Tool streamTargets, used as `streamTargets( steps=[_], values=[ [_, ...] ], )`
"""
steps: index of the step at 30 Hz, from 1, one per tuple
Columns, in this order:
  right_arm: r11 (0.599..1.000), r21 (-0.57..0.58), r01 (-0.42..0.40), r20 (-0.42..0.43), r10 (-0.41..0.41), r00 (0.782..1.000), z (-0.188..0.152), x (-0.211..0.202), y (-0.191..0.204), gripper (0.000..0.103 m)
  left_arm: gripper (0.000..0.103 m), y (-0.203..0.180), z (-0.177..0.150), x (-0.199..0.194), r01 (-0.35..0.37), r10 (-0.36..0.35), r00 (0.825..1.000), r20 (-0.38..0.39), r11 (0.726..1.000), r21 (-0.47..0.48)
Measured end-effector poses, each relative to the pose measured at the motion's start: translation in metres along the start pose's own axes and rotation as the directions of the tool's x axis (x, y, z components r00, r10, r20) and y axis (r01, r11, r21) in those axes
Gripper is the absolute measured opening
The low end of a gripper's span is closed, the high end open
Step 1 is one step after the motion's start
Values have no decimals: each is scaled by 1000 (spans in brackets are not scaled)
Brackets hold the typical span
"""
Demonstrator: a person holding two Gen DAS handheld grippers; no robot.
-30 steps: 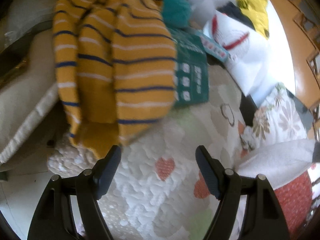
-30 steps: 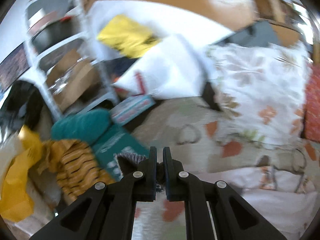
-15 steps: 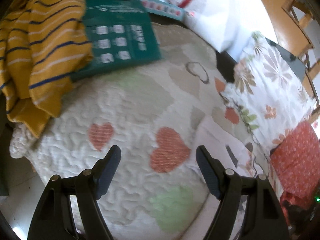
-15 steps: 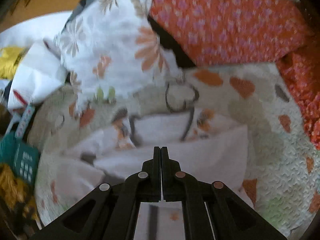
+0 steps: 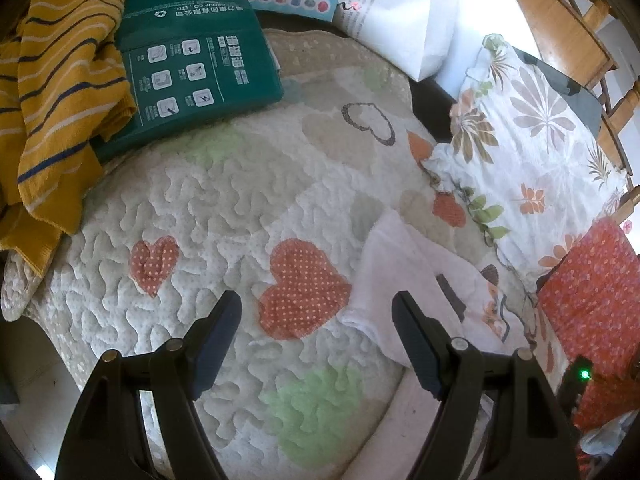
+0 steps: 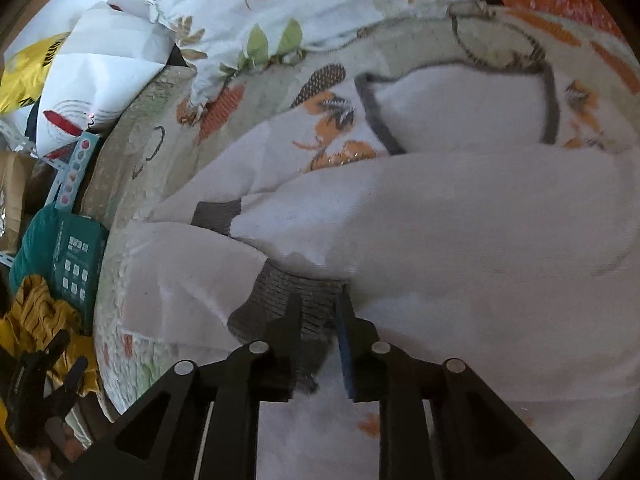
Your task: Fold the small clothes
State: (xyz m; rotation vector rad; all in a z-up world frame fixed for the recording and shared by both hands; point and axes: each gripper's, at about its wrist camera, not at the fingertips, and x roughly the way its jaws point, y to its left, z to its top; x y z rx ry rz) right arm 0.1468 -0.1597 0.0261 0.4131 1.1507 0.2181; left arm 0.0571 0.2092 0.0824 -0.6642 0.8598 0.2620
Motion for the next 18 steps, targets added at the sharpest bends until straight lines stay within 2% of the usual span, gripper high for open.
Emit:
streamTargets(
  steps=[2,5,6,7,9,14,18],
  values=[
    [1000,-7,-7,-8,7,1000,0,7,4,29,77,2,1,0,-3,3,1000,-2,1000,3],
    [999,-49,18,4,-18,1000,-2,15,14,28,77,7,2,-1,-4,4,1000,-5,1000,-7],
    [998,-64,29,15,-28,999,-4,15,17,15,77,8,2,-1,-7,6,1000,-4,1000,-10],
    [998,-65,24,21,-22,1000,-4,13,18,7,77,8,2,-1,-11,11,1000,-3,1000,-12],
    [997,-73,5,45,-2,999,-4,4,26,7,77,7,1,0,-12,12,1000,-3,1000,-9],
    [995,-99,-28,174,45,984,6,-57,42,7,77,-2,-4,4,-5,5,1000,-17,1000,8],
    [998,-70,-5,246,22,969,21,-105,25,7,77,-13,-10,8,8,-7,999,-36,1000,21]
  ],
)
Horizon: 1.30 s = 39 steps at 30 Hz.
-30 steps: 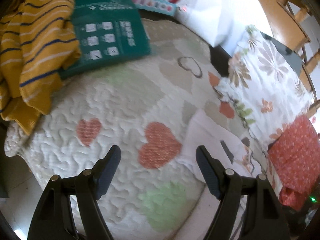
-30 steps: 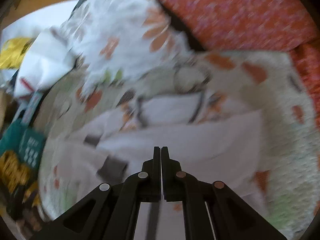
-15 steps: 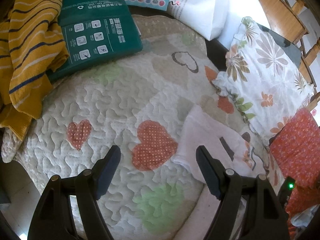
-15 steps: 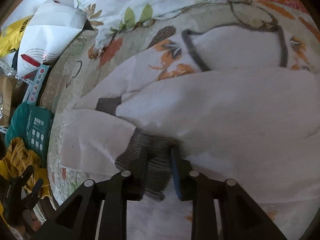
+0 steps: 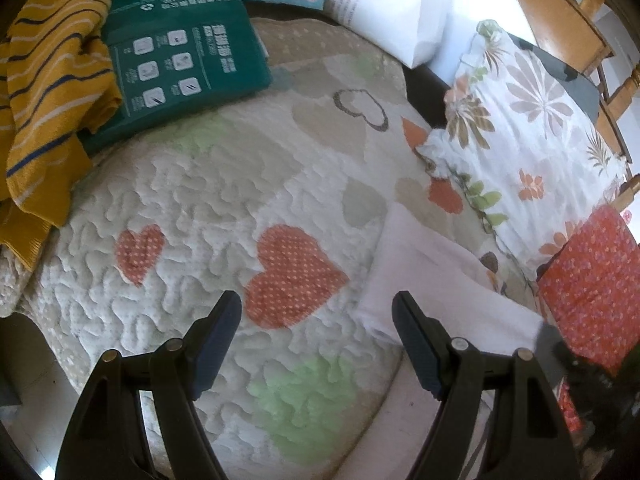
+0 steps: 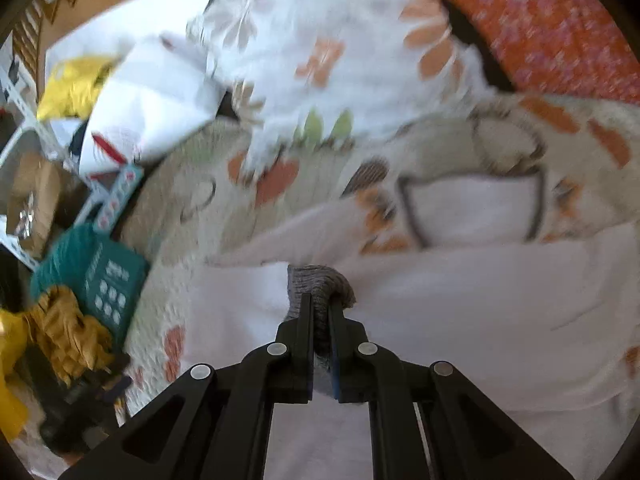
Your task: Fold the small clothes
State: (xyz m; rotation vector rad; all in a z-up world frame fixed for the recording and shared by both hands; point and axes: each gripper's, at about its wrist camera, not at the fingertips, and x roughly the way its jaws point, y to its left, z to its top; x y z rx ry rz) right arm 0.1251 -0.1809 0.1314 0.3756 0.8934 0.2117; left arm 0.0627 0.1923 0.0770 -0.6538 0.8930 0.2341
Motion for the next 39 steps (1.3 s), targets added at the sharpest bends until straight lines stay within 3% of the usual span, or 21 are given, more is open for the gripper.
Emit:
streamTargets(
  steps=[6,12,19,21,23,24,26,30,32,35,39],
  values=[
    [978,113,175,19,-178,984,11,-34,-85,7,77,-17,-7,6,7,-6,1000,-21,999,37],
    [906,216,365,-52,-362,931,3,-29,-170,7,77,-33,-13,16,1,3,999,-44,997,78],
    [862,229,453,-88,-445,891,-1,-16,-204,7,77,-58,-24,28,6,4,997,-76,991,131],
    [835,200,513,-100,-503,859,2,-15,-206,8,77,-66,-28,31,8,5,996,-85,988,153],
    [790,182,586,-90,-580,810,4,-23,-213,9,77,-71,-31,34,10,6,995,-95,986,166],
    [784,189,591,-81,-587,806,5,-29,-216,11,77,-74,-33,36,14,5,994,-106,985,174],
    [798,236,555,-65,-557,828,4,-51,-226,11,77,-78,-36,40,15,7,993,-117,982,187],
    [890,274,364,-22,-373,928,-4,-87,-220,11,77,-89,-43,49,15,17,990,-140,974,225],
    [928,246,279,-24,-282,959,-12,-87,-208,12,77,-95,-50,55,22,18,986,-163,971,240],
    [956,211,203,-79,-190,979,-30,-71,-195,11,77,-104,-60,61,21,29,984,-178,962,273],
    [926,224,304,-158,-274,949,-53,-40,-205,11,77,-118,-76,67,18,52,980,-194,939,344]
  ],
)
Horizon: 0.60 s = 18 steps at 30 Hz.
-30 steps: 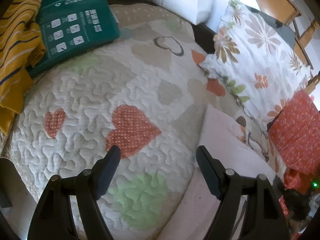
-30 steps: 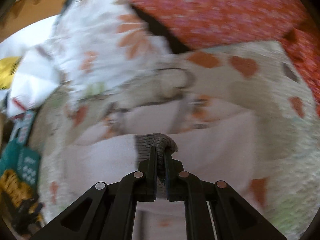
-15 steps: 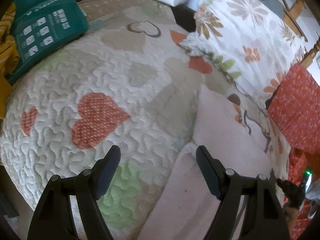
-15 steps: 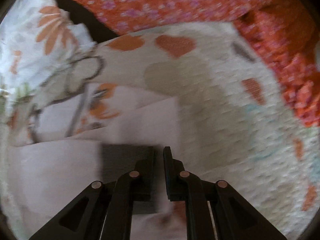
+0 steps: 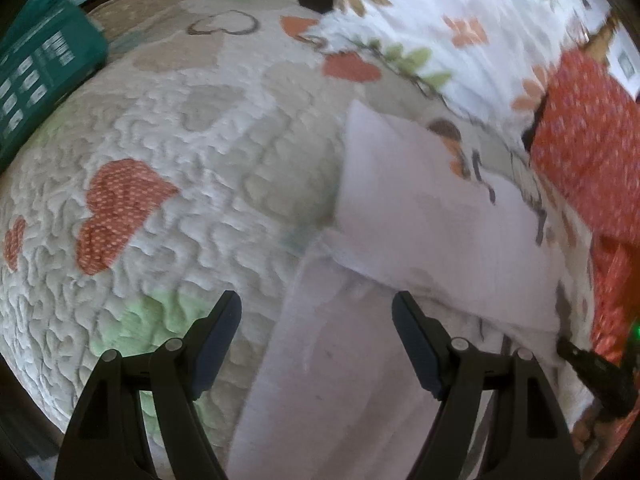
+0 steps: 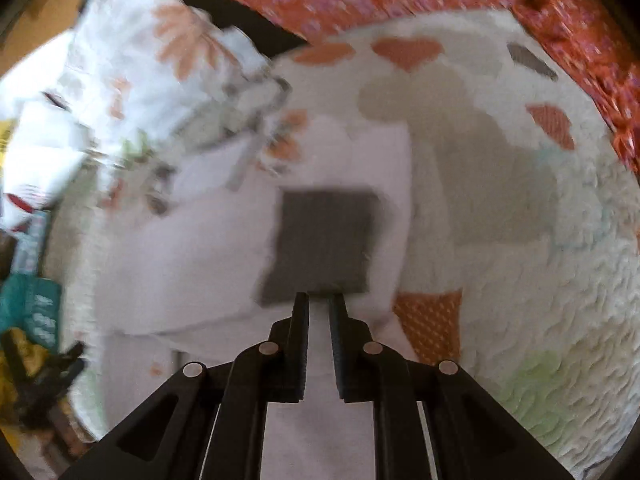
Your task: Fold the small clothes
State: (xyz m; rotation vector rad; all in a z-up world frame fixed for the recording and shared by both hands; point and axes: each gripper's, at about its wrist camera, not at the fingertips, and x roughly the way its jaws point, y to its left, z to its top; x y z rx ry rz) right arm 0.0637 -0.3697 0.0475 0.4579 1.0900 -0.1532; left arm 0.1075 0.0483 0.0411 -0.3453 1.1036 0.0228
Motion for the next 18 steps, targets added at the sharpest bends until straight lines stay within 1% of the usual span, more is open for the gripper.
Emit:
streamTargets(
  steps=[2,3,4,5,6,7,8,10,11,14,17,18],
  values=[
    [999,41,-28,21,27,999,-4,1,-10,7,77,-8,-5,7,-14,16,999,-32,999,46],
    [998,49,-29,33,27,999,-5,-1,-12,6,77,-10,-7,10,-16,20,999,-51,998,60],
    [999,51,-10,57,7,998,-6,-8,-14,6,77,-12,-10,14,-15,20,997,-72,998,68],
    [998,47,35,82,-38,996,-8,-15,-16,9,77,-13,-12,17,-11,17,996,-89,997,70],
    [990,43,133,109,-137,985,-12,-24,-18,17,77,-14,-14,18,-13,20,995,-96,997,73],
    [986,43,164,119,-168,978,-14,-28,-21,20,77,-14,-16,17,-18,25,996,-91,997,78],
    [988,46,146,126,-151,981,-20,-36,-27,22,77,-15,-17,17,-18,25,996,-87,996,83],
    [995,56,81,115,-87,990,-38,-51,-37,22,77,-17,-21,16,-15,23,996,-87,996,94],
    [996,54,68,113,-74,991,-48,-56,-37,23,77,-17,-22,17,-18,26,996,-86,995,97],
    [998,28,55,82,-58,995,-86,-61,-35,27,80,-20,-27,16,-27,35,996,-77,994,105],
    [999,16,41,43,-41,998,-113,-51,-35,27,82,-23,-36,14,-21,28,998,-62,993,113],
    [999,22,36,50,-37,998,-119,-48,-35,28,84,-25,-40,14,-19,26,998,-54,993,118]
  ],
)
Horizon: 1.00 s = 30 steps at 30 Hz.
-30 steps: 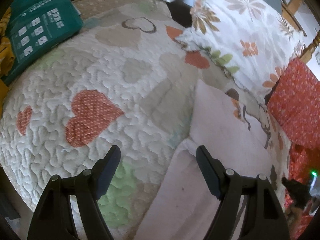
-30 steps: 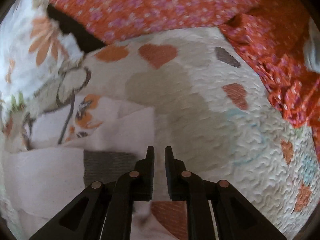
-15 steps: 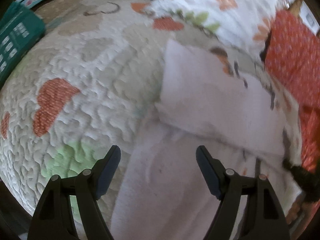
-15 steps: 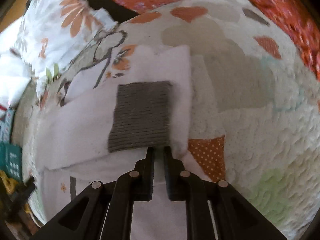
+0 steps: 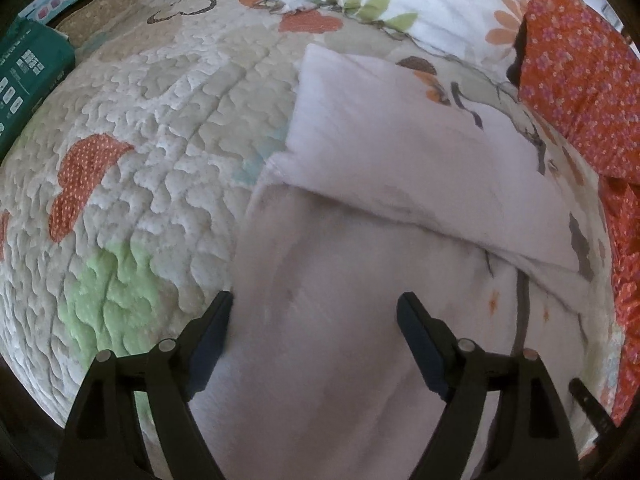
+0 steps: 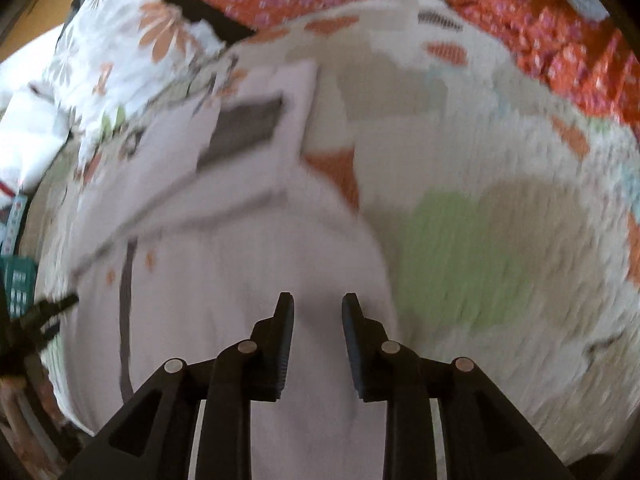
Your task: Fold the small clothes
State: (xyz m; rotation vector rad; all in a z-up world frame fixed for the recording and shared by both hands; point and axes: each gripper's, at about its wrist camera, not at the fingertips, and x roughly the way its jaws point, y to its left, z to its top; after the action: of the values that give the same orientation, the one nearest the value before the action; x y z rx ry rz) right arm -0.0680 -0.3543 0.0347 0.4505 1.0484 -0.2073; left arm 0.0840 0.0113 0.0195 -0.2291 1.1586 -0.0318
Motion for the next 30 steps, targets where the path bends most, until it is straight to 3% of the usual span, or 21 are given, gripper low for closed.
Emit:
streamTargets(
  steps=[4,7,9,13,15,17,19,22,24,27,29,30],
  values=[
    [998,37,-56,46,55,997,-13,-4,-7,41,87,-2,-19,-6,-4,3,1000,27,999,33],
    [993,65,-96,61,92,994,-17,-5,-13,45,87,12,-26,-20,90,-90,995,33,996,-22],
    [988,82,-129,78,122,989,-18,-6,-17,48,81,25,-27,-31,148,-145,988,51,987,-69],
    [960,136,-245,125,229,965,-25,-6,-32,52,76,60,-43,-66,178,-161,976,147,977,-115],
    [958,142,-251,84,241,967,-22,-10,-34,52,76,76,-50,-70,182,-160,976,148,973,-142],
    [951,161,-265,109,249,962,-24,-23,-44,52,76,94,-58,-64,184,-164,979,121,966,-182],
    [959,155,-236,152,213,965,-28,-34,-54,52,76,108,-65,-54,188,-173,981,87,958,-218],
    [970,153,-188,109,172,979,-37,-30,-67,52,76,114,-75,-44,226,-216,974,68,948,-225],
    [956,170,-239,96,225,970,-45,-25,-74,52,76,111,-78,-47,239,-228,970,79,950,-202],
    [930,179,-321,75,312,947,-54,-22,-71,52,74,106,-84,-45,322,-312,947,80,925,-203],
    [893,199,-404,42,404,914,-61,-16,-68,53,53,100,-90,-40,389,-387,921,52,898,-206],
    [882,205,-425,34,428,903,-64,-14,-67,53,50,97,-93,-38,394,-395,918,39,896,-202]
  ],
)
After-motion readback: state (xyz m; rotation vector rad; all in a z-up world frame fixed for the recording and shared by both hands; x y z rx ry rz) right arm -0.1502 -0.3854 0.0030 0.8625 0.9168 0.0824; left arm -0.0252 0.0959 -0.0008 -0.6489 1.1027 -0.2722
